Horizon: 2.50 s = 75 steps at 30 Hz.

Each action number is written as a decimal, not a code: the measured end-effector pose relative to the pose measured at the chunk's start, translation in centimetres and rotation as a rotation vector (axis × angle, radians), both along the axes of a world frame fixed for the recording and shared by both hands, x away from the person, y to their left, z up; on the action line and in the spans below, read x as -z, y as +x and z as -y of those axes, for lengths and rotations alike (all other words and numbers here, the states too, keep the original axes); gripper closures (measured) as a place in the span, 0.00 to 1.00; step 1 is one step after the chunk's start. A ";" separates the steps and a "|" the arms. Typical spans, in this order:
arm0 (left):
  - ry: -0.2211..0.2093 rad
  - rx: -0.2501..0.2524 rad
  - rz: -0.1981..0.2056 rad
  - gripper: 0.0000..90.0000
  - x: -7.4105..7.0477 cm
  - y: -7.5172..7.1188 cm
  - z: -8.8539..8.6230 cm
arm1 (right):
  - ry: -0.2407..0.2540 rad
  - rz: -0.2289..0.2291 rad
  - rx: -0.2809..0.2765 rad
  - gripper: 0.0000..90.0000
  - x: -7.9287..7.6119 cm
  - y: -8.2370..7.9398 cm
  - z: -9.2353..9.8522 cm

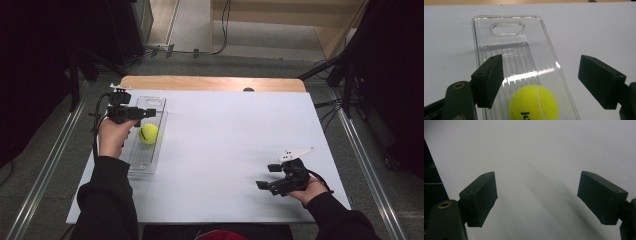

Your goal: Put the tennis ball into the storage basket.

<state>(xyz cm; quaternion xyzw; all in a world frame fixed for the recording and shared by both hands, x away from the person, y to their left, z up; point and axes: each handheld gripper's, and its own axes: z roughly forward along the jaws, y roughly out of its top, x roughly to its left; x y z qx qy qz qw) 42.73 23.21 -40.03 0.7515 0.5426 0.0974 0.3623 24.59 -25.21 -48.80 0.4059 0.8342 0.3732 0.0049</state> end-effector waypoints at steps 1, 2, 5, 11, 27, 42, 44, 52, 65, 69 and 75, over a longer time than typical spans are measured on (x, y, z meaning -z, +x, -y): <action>0.000 0.004 0.001 0.24 -0.2 0.0 0.0 | 0.000 0.000 0.000 0.16 0.0 0.0 0.0; -0.003 0.006 0.001 0.24 -0.3 -0.1 0.1 | 0.000 -0.001 0.001 0.16 0.0 0.0 0.0; -0.004 0.014 0.005 0.24 -0.6 -0.2 0.3 | -0.001 0.001 -0.001 0.16 0.0 0.0 0.0; -0.010 0.034 -0.008 0.24 -0.8 -0.3 0.8 | -0.002 0.005 -0.004 0.16 0.0 0.0 -0.1; -0.033 0.115 -0.044 0.24 -0.8 -0.4 3.5 | -0.001 0.004 -0.003 0.16 -0.1 -0.1 0.0; -0.032 0.179 -0.067 0.24 -0.5 -0.5 5.1 | -0.002 0.007 0.000 0.16 -0.1 -0.2 0.1; -0.037 0.189 -0.067 0.24 -0.7 -0.7 5.3 | -0.002 0.007 0.000 0.16 -0.1 -0.2 0.1; -0.049 0.234 -0.069 0.24 -0.8 -1.2 6.3 | -0.001 0.008 0.002 0.16 -0.1 -0.2 0.2; -0.064 0.334 -0.081 0.24 -1.0 -2.6 7.6 | 0.001 0.013 0.007 0.16 -0.2 -0.2 0.4; -0.079 0.347 -0.085 0.24 -0.8 -2.9 7.8 | 0.001 0.009 0.009 0.16 -0.2 -0.3 0.4; -0.085 0.374 -0.077 0.24 -0.5 -3.4 7.9 | 0.002 0.010 0.009 0.16 -0.2 -0.3 0.5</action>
